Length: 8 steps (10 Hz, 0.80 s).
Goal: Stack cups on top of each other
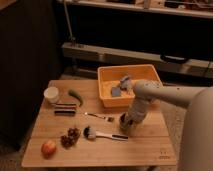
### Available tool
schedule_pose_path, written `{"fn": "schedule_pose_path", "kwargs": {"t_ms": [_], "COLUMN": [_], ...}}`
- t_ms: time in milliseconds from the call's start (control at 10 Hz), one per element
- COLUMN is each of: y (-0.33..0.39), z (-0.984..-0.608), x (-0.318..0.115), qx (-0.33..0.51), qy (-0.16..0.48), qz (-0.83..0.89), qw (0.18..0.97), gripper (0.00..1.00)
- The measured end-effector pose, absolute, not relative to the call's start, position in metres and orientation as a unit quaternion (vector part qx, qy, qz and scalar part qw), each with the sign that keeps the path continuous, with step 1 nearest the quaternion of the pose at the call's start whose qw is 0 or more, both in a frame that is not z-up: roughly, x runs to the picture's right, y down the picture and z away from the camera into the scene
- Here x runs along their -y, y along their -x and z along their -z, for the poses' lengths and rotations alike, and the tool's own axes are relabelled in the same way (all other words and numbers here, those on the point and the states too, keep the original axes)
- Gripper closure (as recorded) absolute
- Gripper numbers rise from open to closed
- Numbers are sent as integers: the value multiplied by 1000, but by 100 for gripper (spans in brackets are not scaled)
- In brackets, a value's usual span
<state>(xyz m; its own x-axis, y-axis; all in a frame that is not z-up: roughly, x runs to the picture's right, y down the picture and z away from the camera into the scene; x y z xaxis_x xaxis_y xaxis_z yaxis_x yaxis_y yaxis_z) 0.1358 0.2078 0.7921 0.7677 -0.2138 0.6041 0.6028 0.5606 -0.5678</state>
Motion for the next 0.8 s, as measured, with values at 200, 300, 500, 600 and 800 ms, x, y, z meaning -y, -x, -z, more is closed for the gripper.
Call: {"fn": "schedule_pose_path", "kwargs": {"t_ms": [200, 300, 500, 600, 800], "y": [-136, -136, -135, -135, -135], "z": [-795, -795, -794, -794, -794], "x": [-207, -206, -205, -204, -203], "qx": [238, 236, 233, 232, 225], "qy": [406, 406, 410, 411, 418], "qz": [240, 240, 239, 238, 233], "qw": [849, 849, 849, 849, 848], "gripper": [83, 90, 100, 100, 100]}}
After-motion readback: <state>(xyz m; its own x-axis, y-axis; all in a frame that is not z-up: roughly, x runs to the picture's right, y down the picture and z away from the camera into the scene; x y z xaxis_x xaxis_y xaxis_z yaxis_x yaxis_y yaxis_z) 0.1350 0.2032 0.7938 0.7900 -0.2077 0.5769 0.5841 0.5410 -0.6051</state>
